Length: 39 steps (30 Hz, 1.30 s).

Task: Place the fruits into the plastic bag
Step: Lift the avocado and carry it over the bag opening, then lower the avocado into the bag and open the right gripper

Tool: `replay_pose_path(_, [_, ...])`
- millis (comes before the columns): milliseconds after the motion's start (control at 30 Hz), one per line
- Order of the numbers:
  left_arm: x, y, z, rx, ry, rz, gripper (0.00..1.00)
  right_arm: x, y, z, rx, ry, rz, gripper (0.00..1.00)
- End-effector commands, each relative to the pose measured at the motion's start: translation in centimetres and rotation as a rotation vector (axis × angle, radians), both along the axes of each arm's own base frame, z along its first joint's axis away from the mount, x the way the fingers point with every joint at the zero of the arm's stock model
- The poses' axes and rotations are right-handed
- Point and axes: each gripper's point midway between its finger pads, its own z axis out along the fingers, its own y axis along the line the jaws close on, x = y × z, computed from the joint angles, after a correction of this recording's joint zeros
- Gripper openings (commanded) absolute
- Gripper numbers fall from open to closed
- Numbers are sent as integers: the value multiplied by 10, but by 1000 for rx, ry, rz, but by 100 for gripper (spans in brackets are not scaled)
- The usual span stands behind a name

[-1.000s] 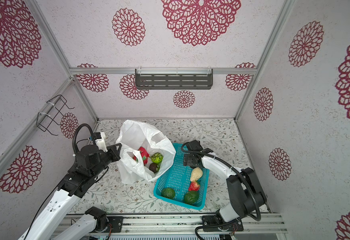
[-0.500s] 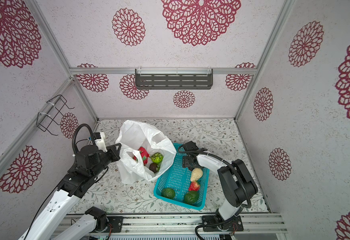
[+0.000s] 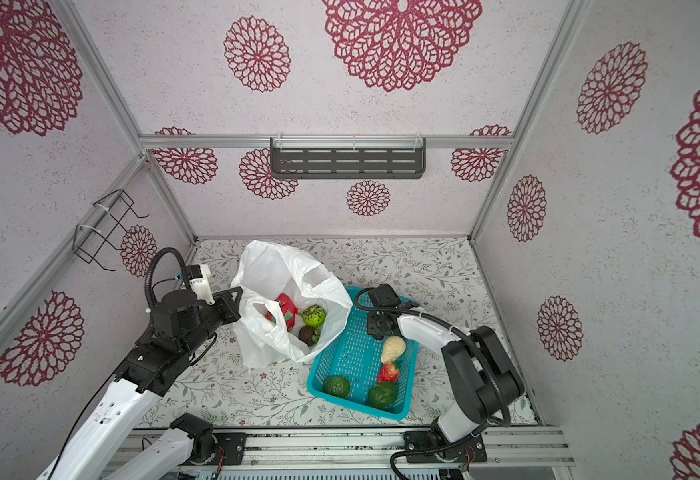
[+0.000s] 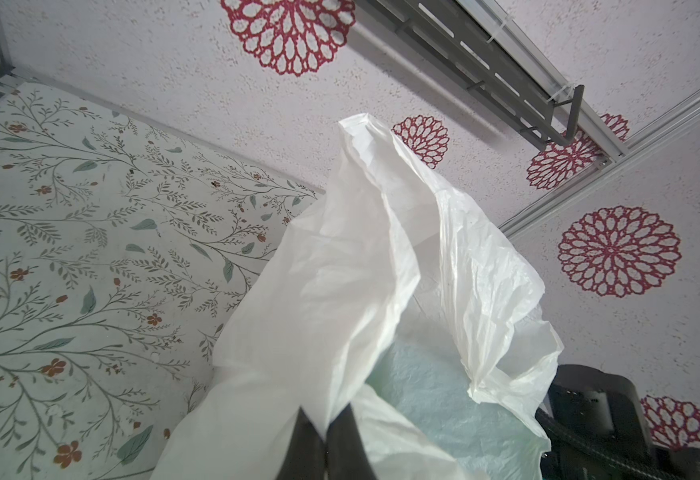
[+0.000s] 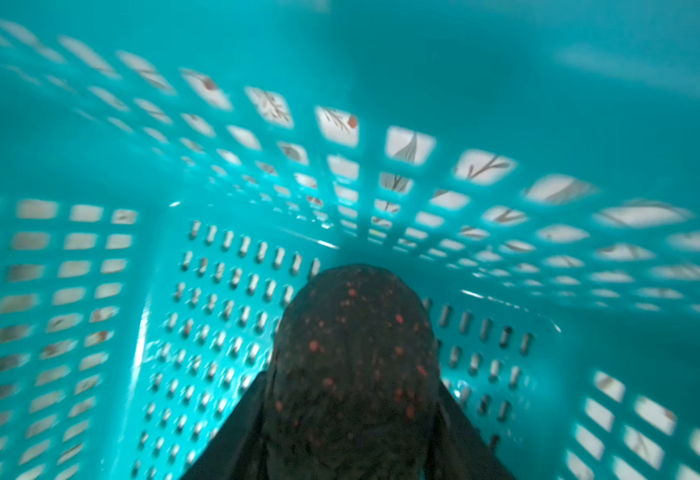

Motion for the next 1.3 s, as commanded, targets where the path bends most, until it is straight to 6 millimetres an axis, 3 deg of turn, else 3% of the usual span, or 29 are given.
replay_pose_path(0, [2, -2, 3, 9, -10, -5, 0, 16, 18, 79, 146, -237, 27, 26])
replay_pose_path(100, [4, -3, 2, 5, -8, -8, 0, 11, 34, 144, 241, -430, 89, 25])
replay_pose_path(233, [4, -5, 0, 3, -5, -12, 0, -12, 62, 235, 310, -709, 225, 26])
replay_pose_path(267, [4, -5, 0, 3, -4, -12, 0, -21, 74, 252, 327, -750, 283, 26])
replay_pose_path(367, [5, -5, 0, 3, -5, -11, 0, -41, 111, 274, 397, -743, 461, 27])
replay_pose_path(467, [4, -5, 1, 1, -7, -11, 0, -62, 153, 256, 426, -611, 668, 29])
replay_pose_path(533, [3, -4, 2, -1, -8, -11, 0, -78, 177, 232, 408, -515, 791, 30])
replay_pose_path(667, [0, -2, 2, -1, -9, -1, 0, -89, 198, 180, 353, -315, 877, 33])
replay_pose_path(800, [-2, -1, 2, 2, -8, -2, 0, -80, 198, 145, 260, -226, 846, 34])
replay_pose_path(1033, [-2, -1, 3, 5, -7, -1, 0, -59, 185, 117, 118, -194, 749, 39])
replay_pose_path(1067, [-2, 0, 3, 6, -7, 0, 0, -57, 184, 117, 112, -198, 742, 43])
replay_pose_path(1167, [-2, 0, 3, 9, -8, 1, 0, -53, 180, 122, 99, -222, 716, 69])
replay_pose_path(1267, [-1, -1, 4, 9, -10, -1, 0, -49, 178, 135, 104, -273, 701, 76])
